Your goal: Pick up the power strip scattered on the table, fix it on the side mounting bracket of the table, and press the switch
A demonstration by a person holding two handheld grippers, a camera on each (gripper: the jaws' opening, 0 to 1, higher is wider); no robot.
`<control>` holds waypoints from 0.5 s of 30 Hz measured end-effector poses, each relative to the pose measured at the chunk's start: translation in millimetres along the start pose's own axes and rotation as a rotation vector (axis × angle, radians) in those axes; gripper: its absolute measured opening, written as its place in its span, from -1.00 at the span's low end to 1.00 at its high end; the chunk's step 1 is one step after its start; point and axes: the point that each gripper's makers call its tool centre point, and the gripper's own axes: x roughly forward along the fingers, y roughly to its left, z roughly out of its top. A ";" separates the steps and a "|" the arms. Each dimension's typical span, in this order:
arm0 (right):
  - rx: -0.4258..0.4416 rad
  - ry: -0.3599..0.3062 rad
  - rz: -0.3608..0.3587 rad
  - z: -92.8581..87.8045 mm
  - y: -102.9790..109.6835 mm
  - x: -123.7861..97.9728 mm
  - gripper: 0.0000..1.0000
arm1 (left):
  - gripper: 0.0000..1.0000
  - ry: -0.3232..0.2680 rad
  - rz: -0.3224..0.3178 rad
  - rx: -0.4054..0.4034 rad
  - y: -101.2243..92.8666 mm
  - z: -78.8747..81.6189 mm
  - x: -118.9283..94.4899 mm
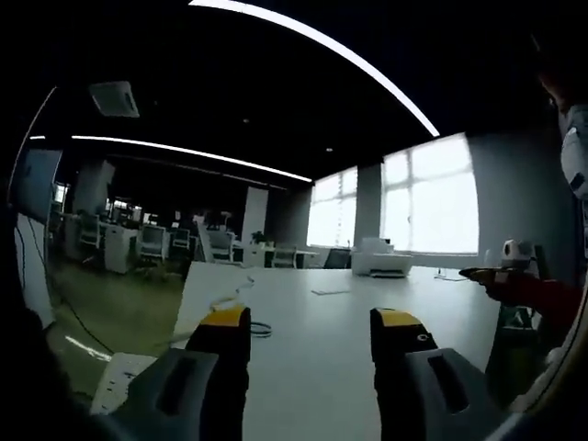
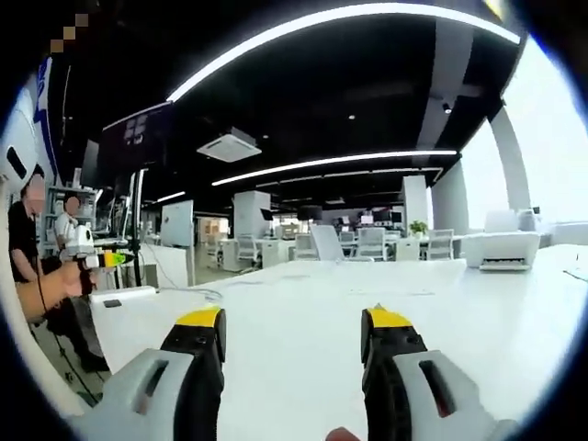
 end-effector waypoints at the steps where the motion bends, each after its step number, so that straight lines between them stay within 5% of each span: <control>1: 0.009 -0.004 -0.001 0.2 0.6 -0.5 0.10 | 0.12 0.001 0.002 0.002 -0.5 -0.5 -0.3; 15: 0.025 -0.007 -0.011 -1.6 2.6 -9.0 0.10 | 0.11 -0.016 0.027 -0.003 0.4 2.2 -3.8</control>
